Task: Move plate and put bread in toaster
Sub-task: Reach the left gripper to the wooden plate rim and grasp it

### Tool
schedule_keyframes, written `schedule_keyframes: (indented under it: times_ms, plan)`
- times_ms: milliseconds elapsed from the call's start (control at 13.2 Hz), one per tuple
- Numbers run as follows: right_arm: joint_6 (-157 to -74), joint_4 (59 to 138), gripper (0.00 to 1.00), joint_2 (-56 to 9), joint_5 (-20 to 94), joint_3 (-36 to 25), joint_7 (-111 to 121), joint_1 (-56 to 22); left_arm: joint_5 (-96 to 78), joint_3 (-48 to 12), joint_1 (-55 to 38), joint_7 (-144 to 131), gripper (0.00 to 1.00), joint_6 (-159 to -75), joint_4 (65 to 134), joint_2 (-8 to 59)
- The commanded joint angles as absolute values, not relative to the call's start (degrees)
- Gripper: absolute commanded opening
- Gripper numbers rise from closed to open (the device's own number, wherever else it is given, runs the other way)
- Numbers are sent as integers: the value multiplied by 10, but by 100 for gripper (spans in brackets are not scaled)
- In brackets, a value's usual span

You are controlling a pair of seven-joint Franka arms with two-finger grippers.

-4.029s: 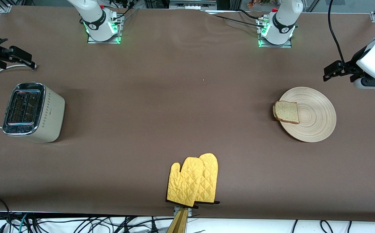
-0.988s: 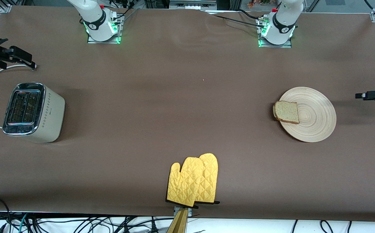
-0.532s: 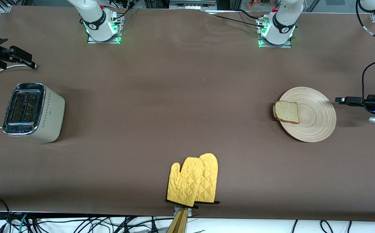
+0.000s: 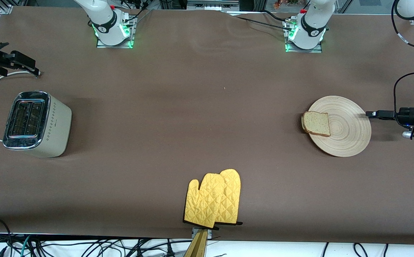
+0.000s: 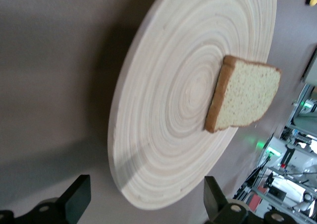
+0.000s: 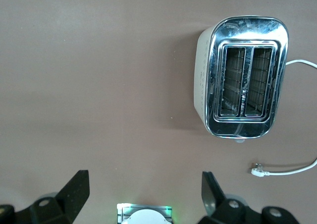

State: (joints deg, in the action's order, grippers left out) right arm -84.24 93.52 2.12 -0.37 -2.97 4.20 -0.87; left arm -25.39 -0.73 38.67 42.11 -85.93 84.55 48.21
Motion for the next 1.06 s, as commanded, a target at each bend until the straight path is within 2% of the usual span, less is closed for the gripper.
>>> schedule_keyframes:
  times_ms: [0, 228, 380, 608, 684, 760, 912, 988]
  plan:
    - [-832, 923, 100, 18, 4, -27, 34, -6, -291, -12, 393, 432, 100, -876, 824, 508]
    - [-832, 923, 100, 18, 4, -28, 34, -6, -312, -12, 393, 432, 100, -877, 824, 508]
    - [-832, 923, 100, 18, 4, -28, 34, -5, -326, -12, 393, 432, 94, -876, 825, 512]
    - [-832, 923, 100, 18, 4, -28, 34, -6, -344, -14, 386, 432, 92, -878, 827, 519]
    - [-832, 923, 100, 18, 4, -28, 34, -5, -344, -14, 382, 432, 88, -879, 827, 519]
    - [-832, 923, 100, 18, 4, -28, 34, -5, -343, -15, 382, 432, 80, -885, 830, 519]
    - [-832, 923, 100, 18, 4, -28, 34, -5, -340, -16, 381, 432, 55, -886, 829, 520]
    - [-832, 922, 100, 18, 4, -28, 34, -5, -336, -16, 381, 432, 39, -887, 829, 520]
